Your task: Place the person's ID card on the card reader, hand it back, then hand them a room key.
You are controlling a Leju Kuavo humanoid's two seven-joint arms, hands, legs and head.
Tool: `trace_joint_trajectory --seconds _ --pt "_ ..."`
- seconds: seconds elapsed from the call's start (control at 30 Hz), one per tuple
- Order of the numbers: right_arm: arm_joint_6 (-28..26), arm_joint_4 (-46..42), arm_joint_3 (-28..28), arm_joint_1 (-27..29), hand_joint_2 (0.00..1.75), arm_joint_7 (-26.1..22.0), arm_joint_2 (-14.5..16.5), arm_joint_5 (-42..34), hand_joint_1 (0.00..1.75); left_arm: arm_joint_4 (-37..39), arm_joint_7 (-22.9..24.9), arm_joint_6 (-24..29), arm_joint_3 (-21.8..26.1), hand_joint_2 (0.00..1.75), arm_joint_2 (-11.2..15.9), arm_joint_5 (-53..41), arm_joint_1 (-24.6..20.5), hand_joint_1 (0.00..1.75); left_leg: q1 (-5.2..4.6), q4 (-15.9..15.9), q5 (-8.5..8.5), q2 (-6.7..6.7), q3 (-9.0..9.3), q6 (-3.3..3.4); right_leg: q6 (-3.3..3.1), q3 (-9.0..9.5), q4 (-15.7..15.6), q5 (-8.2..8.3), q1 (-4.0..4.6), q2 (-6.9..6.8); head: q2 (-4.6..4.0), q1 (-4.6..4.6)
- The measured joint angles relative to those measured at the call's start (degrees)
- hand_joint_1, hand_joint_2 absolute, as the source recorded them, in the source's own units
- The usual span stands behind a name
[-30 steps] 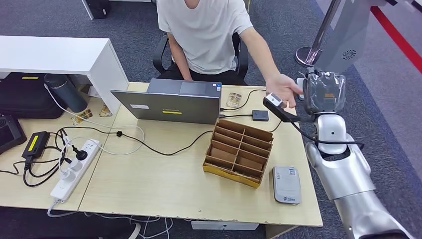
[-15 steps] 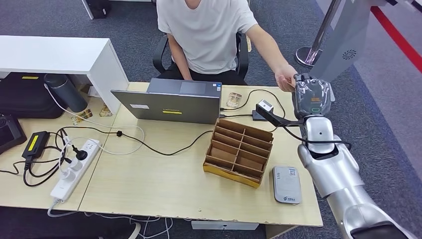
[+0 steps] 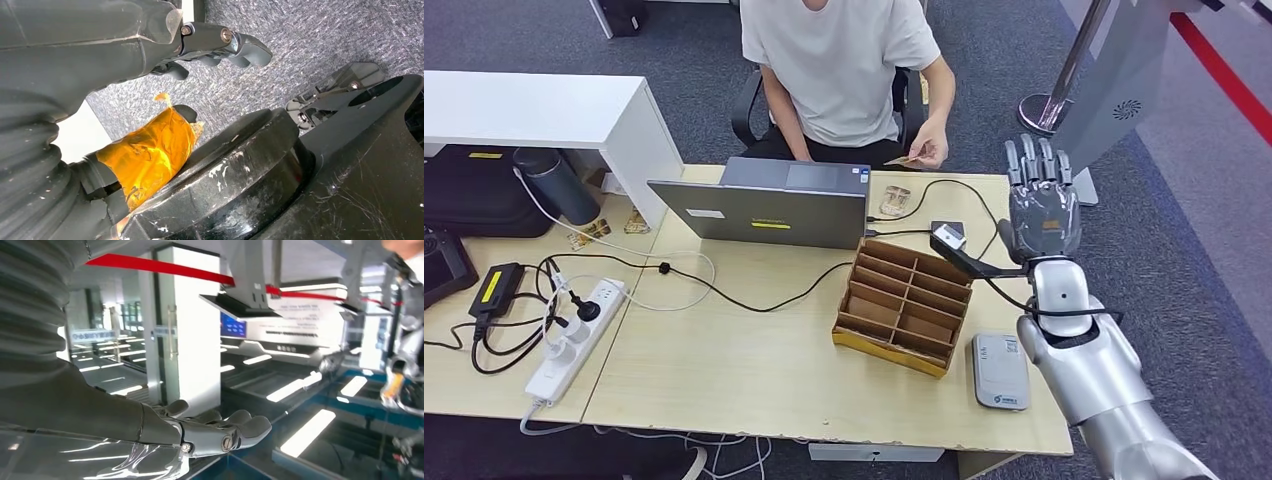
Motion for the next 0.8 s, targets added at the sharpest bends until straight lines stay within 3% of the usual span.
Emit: trace_joint_trajectory --seconds 0.1,0.23,0.43,0.6,0.8 --pt "-3.25 -6.01 -0.56 6.51 1.75 -1.41 -0.73 0.37 0.00 0.02 0.79 0.31 0.00 1.75 0.10 0.87 0.39 0.00 0.02 -0.01 -0.03 -0.07 -0.01 0.01 -0.01 0.04 -0.04 -0.05 0.02 -0.10 0.00 0.01" --pt "-8.96 -16.94 -1.52 20.37 1.75 -2.60 -2.09 1.77 0.00 0.06 0.69 0.49 0.00 1.75 0.45 2.37 2.19 0.00 0.03 -0.03 -0.16 -0.13 -0.13 0.08 0.03 -0.03 -0.06 -0.20 0.02 -0.18 0.00 0.00" --pt "-10.23 -32.71 -1.90 37.21 1.75 -2.64 -4.87 2.32 0.00 0.07 0.73 0.98 0.02 1.75 0.54 4.25 3.56 0.00 0.03 -0.04 -0.27 -0.09 -0.26 0.03 0.02 -0.17 -0.07 -0.30 0.02 -0.15 0.00 0.01" --pt "-10.25 -39.71 -0.80 44.46 1.75 -0.76 -7.31 2.26 0.00 0.07 0.73 1.09 0.04 1.75 0.54 4.94 3.78 0.00 0.03 -0.04 -0.26 0.00 -0.23 0.03 0.01 -0.15 -0.07 -0.29 0.01 -0.09 0.00 0.02" --pt "-10.17 -42.58 2.23 46.90 1.75 2.02 -9.35 0.87 0.00 0.07 0.63 1.04 0.04 1.75 0.54 5.26 3.84 0.00 0.03 -0.03 -0.24 0.03 -0.18 0.02 0.00 -0.12 -0.06 -0.26 0.02 -0.05 0.00 0.01"
